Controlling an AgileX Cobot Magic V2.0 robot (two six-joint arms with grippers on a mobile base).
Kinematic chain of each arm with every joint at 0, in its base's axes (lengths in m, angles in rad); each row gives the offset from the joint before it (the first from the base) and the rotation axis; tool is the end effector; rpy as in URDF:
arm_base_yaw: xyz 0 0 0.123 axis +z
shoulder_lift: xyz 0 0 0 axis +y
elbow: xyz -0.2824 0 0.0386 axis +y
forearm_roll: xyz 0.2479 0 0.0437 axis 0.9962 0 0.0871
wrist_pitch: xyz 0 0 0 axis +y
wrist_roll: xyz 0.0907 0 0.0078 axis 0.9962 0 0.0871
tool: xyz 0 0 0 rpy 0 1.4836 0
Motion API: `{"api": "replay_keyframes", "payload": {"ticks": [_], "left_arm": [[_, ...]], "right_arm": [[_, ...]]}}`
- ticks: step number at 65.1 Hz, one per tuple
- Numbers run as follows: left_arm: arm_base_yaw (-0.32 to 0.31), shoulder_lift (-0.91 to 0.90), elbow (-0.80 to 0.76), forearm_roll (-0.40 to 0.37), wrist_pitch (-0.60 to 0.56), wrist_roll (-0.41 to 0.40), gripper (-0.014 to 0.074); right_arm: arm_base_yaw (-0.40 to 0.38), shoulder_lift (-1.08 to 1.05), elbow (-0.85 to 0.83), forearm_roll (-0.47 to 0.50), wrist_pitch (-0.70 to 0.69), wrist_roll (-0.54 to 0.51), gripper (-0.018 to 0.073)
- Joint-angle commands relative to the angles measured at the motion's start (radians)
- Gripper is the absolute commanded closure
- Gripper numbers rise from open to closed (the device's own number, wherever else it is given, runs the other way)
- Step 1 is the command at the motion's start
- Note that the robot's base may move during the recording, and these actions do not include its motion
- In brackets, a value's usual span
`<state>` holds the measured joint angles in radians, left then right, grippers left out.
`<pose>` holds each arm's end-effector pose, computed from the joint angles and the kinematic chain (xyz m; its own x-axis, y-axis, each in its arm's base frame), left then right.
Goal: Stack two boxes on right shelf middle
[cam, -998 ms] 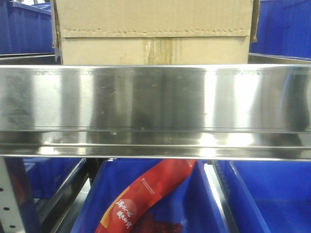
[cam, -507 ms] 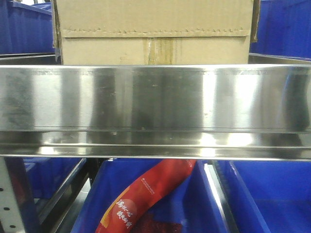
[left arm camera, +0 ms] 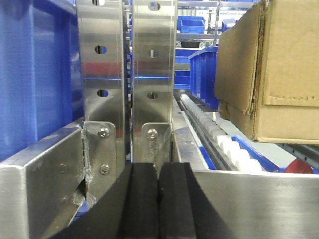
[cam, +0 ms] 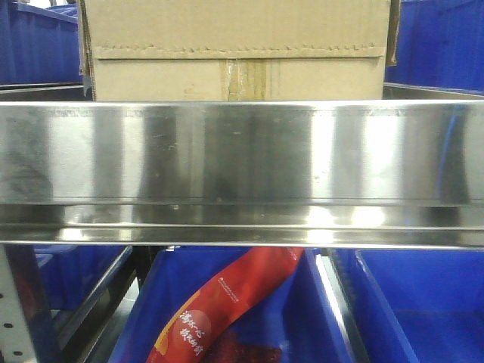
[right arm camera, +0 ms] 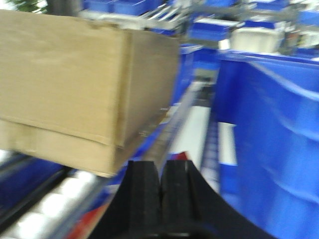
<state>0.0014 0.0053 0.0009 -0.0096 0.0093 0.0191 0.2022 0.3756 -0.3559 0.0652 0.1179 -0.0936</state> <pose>0.0568 0.0001 0.2117 0.0716 0.0096 -0.9974 -0.0020 1.0000 0.0095 0.0891 0.0190 0.2966 -0.0431 -0.0383 -0.9983 -0.2096 0.9774 -0.0284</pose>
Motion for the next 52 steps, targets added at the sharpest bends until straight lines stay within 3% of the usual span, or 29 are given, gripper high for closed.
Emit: {"api": "replay_keyframes", "payload": {"ticks": [1, 20, 32, 52], "left_arm": [[0.004, -0.005, -0.001, -0.007, -0.023, 0.004, 0.0708], [0.004, -0.005, -0.001, -0.007, -0.023, 0.004, 0.0708], [0.004, -0.005, -0.001, -0.007, -0.023, 0.004, 0.0708], [0.004, -0.005, -0.001, -0.007, -0.025, 0.004, 0.0708]], "right_arm": [[-0.062, -0.077, 0.062, 0.006, -0.02, -0.004, 0.0721], [-0.223, -0.325, 0.28, 0.045, -0.022, -0.002, 0.0721], [-0.231, -0.376, 0.356, 0.045, -0.1, -0.002, 0.0721], [-0.231, -0.376, 0.356, 0.043, -0.07, -0.002, 0.0721]]}}
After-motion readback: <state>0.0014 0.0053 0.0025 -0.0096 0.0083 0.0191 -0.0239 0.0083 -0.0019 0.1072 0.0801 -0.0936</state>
